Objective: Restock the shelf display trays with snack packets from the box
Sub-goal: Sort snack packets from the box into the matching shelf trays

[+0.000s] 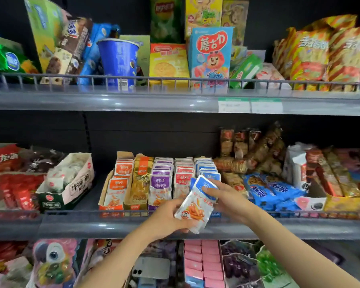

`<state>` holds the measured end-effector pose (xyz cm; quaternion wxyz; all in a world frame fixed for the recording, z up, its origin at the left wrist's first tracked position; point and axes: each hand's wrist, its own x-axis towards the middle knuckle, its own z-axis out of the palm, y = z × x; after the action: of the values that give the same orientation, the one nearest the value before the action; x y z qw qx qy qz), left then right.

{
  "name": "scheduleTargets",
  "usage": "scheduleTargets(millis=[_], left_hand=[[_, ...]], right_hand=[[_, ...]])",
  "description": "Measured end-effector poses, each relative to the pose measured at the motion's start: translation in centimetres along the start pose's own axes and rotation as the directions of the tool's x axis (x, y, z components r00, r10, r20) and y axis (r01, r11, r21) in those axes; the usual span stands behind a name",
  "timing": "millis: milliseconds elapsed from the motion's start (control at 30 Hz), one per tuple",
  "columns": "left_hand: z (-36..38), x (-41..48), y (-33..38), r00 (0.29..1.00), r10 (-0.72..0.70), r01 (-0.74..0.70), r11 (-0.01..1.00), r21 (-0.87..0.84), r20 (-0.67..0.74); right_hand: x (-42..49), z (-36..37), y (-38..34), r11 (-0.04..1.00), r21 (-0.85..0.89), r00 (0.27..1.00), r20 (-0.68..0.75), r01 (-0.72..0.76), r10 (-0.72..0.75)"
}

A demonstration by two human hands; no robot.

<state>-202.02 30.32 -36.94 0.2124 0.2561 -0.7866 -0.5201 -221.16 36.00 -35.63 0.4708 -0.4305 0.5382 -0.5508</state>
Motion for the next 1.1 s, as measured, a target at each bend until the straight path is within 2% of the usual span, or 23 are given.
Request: scheduleTargets(millis=[100,233,333,433,533,667,800,900,1000,1033,1100], left_hand=[[1.2,1.3,0.7,1.0,0.013,-0.013,1.0,0.012,0.013],[2.3,3.2,1.1,1.0,0.007,-0.007,1.0,0.027,-0.005],[2.9,4.8,0.8,0.999,0.018,-0.016,0.999,0.047,-0.031],[2.6,6.2,-0.3,0.981,-0.01,0.016,0.999,0.028,-0.193],[2.1,7.7,-1.6,0.949,-0.012,0.076,0.978,0.193,-0.315],[2.8,9.2,-2.4,0.965,-0.069,0.146,0.942,0.303,-0.251],[3.6,10.6,-2.9,0.959,-0.041,0.167,0.882,0.441,-0.281],[4.0,11.0,-3.2,0.95,-0.016,0.156,0.89,0.429,-0.313],[4.0,11.1,-3.7,0.939,0.016,0.139,0.895,0.424,-0.343],[4.0,11.0,-3.9,0.94,0.026,0.129,0.897,0.424,-0.341],[3.9,10.9,-4.1,0.943,0.04,0.107,0.903,0.416,-0.33]], right_hand=[[-0.3,-1.7,0.1,0.995,0.072,0.995,0.076,-0.064,0.058],[-0.4,-4.0,0.0,0.998,0.051,0.993,0.114,0.034,-0.039],[0.5,-5.6,0.0,0.993,0.013,0.993,-0.008,0.118,-0.118],[1.6,-7.4,-0.6,0.978,-0.059,0.954,-0.217,0.199,-0.207],[3.2,-9.1,-1.0,0.96,-0.116,0.906,-0.317,0.255,-0.279],[5.1,-9.3,-0.7,0.933,-0.235,0.902,-0.273,0.274,-0.334],[6.8,-8.5,0.6,0.895,-0.35,0.926,-0.15,0.276,-0.345],[7.8,-8.6,1.8,0.777,-0.577,0.936,-0.061,0.25,-0.346],[8.5,-9.1,2.2,0.498,-0.832,0.9,0.004,0.244,-0.435],[8.6,-9.1,2.1,0.422,-0.873,0.89,0.03,0.245,-0.455],[8.6,-8.7,1.9,0.362,-0.897,0.905,0.087,0.253,-0.417]])
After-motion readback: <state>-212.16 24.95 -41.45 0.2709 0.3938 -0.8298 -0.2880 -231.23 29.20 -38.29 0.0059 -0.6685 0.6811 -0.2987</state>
